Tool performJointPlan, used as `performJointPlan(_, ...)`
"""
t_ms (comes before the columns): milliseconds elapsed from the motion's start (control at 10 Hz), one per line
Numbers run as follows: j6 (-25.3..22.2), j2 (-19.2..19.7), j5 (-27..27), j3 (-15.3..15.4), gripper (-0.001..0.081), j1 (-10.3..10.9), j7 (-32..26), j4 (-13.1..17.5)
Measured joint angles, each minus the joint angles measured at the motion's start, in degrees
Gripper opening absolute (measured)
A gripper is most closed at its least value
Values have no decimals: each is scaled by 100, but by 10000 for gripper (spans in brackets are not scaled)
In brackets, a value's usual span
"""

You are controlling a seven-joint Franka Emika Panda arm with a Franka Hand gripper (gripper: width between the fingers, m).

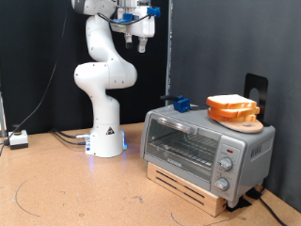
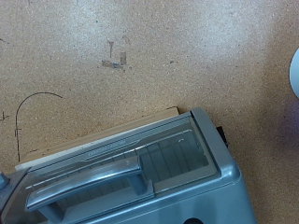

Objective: Make a piece of toast with the oven

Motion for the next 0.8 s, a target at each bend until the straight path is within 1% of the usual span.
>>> performJointPlan(100, 67, 5, 57, 1, 809, 30, -235, 1)
performJointPlan(200, 41, 32, 158, -7, 809, 160, -792, 26)
performJointPlan(300, -72, 85, 200, -9, 809, 347, -1321, 72)
performJointPlan(400, -89, 153, 176, -3, 809, 521, -1869, 90)
performJointPlan(500, -81, 285, 125, -12, 809, 617, -2359, 140)
performJointPlan(600, -78, 279, 146, -2, 809, 580, -2136, 135)
performJointPlan(700, -122, 227, 376, -85, 809, 661, -2623, 122)
performJointPlan(800, -219, 116, 572, -257, 809, 807, -3244, 115)
